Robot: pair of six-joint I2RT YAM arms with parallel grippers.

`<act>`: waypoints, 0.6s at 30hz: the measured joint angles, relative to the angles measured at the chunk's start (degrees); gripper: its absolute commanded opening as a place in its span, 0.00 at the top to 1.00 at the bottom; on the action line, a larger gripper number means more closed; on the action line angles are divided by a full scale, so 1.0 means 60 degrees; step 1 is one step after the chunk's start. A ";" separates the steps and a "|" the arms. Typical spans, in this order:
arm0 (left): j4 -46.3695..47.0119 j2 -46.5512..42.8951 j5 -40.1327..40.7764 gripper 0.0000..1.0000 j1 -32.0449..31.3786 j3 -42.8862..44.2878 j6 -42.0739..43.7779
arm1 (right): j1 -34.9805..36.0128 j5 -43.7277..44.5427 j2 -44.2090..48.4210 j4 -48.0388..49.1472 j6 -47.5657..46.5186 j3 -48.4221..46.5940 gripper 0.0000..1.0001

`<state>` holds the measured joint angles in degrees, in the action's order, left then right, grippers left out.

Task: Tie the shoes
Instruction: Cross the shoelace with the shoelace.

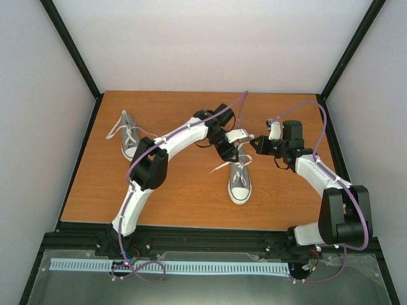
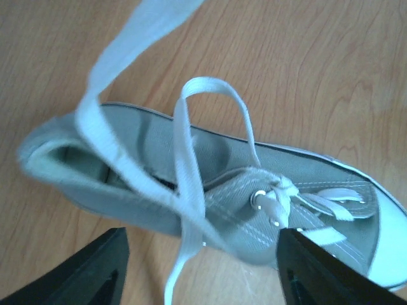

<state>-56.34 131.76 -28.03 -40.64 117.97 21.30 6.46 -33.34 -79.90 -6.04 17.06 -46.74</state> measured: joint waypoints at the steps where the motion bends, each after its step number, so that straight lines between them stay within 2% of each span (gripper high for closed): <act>1: 0.0109 0.0040 0.0055 0.43 -0.0044 -0.0040 -0.0069 | -0.0004 0.0007 -0.0011 -0.0029 0.0000 0.0000 0.97; 7: 0.0532 0.0251 0.0448 0.63 -0.0200 -0.0055 -0.0237 | -0.0004 0.0033 -0.0011 -0.0120 -0.0007 0.0004 0.97; 14: 0.0652 0.0284 0.0900 0.60 -0.0178 -0.0204 -0.0251 | -0.0004 0.0029 -0.0011 -0.0178 -0.0015 0.0015 0.97; 18: 0.0637 0.0284 0.0973 0.63 -0.0182 -0.0302 -0.0153 | 0.0000 0.0033 -0.0011 -0.0270 -0.0025 0.0015 0.97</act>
<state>-52.51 133.47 -22.20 -41.74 116.16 20.38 6.46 -33.15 -79.96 -7.66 16.91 -46.65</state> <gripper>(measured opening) 0.396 0.028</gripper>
